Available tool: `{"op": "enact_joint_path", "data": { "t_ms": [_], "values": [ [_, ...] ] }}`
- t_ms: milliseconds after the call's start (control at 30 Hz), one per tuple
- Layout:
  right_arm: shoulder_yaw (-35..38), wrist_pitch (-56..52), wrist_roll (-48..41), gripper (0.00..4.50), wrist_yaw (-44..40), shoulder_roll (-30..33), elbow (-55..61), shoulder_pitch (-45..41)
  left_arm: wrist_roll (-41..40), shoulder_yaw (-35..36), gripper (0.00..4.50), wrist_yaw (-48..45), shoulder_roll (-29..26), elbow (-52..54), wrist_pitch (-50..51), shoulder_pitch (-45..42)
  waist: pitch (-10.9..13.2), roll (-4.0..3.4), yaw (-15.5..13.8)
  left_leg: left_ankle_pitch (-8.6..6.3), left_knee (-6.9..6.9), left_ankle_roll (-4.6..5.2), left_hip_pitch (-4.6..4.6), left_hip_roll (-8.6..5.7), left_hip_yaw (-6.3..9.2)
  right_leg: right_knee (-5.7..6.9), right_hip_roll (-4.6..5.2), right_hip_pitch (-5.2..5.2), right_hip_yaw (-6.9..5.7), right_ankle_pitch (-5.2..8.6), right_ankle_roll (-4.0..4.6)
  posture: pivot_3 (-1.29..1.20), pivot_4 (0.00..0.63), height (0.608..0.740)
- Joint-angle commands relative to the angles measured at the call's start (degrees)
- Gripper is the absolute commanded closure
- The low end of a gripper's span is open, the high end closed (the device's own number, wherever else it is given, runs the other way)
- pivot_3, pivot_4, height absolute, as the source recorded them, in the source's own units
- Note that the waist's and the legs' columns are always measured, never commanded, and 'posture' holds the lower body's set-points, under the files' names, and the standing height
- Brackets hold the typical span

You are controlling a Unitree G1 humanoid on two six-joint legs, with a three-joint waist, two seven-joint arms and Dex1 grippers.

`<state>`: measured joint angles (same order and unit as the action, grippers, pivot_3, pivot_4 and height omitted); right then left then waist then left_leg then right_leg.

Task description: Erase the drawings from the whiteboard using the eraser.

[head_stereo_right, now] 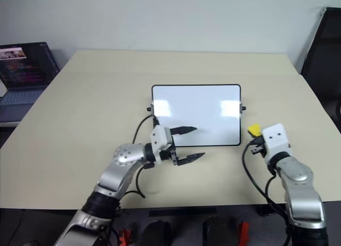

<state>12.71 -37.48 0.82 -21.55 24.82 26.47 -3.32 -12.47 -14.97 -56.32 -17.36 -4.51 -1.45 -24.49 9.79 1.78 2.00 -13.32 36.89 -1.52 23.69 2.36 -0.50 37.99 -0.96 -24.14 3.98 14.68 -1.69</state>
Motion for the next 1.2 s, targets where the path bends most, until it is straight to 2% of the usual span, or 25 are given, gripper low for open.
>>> {"op": "enact_joint_path", "data": {
  "t_ms": [33,300,567,933,1167,1200],
  "values": [
    [3.12,-2.37,-0.95,3.42,1.55,0.49,3.18,0.37,-1.66,-0.37,0.00,-3.76,1.04,-2.39,-1.95,-3.17,0.00,0.00,0.04,0.00,0.02,0.01,-0.03,0.00,0.00,0.03,-0.02,0.01,0.01,-0.01,0.01,0.00,0.150,0.740],
    [7.24,-9.21,-4.20,3.42,5.29,-2.89,0.32,-1.90,-1.40,-2.04,0.00,-11.53,1.42,-7.66,-3.02,-6.77,-0.01,-0.01,-0.01,0.02,0.01,0.03,0.01,-0.02,0.00,-0.02,-0.02,0.03,0.02,-0.02,0.00,0.00,0.150,0.740],
    [7.62,-13.19,-7.57,3.42,8.16,-6.26,-3.14,-5.84,-0.58,-2.00,0.00,-11.69,1.46,-6.79,-3.39,-5.96,-0.01,-0.02,-0.09,0.02,0.03,0.03,0.02,-0.02,0.04,0.03,-0.02,0.02,0.01,-0.02,0.00,0.00,0.150,0.740],
    [7.59,-10.97,-9.73,3.42,7.65,-3.28,-10.48,-7.27,0.12,-1.88,0.00,-10.74,0.38,-5.42,-3.36,-5.20,-0.01,-0.03,-0.13,0.02,0.03,0.04,0.02,-0.02,0.04,0.03,-0.02,0.03,0.01,-0.02,0.00,0.00,0.150,0.740],
    [8.12,-11.17,-11.51,3.42,8.34,-4.14,-11.09,-8.06,0.15,-1.91,0.00,-10.20,0.24,-4.96,-3.14,-5.25,-0.02,-0.03,-0.13,0.02,0.04,0.04,0.02,-0.02,0.05,0.07,-0.02,0.03,0.01,-0.02,0.00,0.00,0.150,0.740],
    [8.17,-11.25,-11.89,3.09,8.40,-4.28,-11.05,-8.10,0.13,-1.89,0.00,-10.19,0.20,-4.91,-3.15,-5.24,-0.02,-0.03,-0.13,0.02,0.04,0.04,0.02,-0.02,0.04,0.06,-0.02,0.03,0.01,-0.02,0.00,0.00,0.150,0.740]
  ]
}}
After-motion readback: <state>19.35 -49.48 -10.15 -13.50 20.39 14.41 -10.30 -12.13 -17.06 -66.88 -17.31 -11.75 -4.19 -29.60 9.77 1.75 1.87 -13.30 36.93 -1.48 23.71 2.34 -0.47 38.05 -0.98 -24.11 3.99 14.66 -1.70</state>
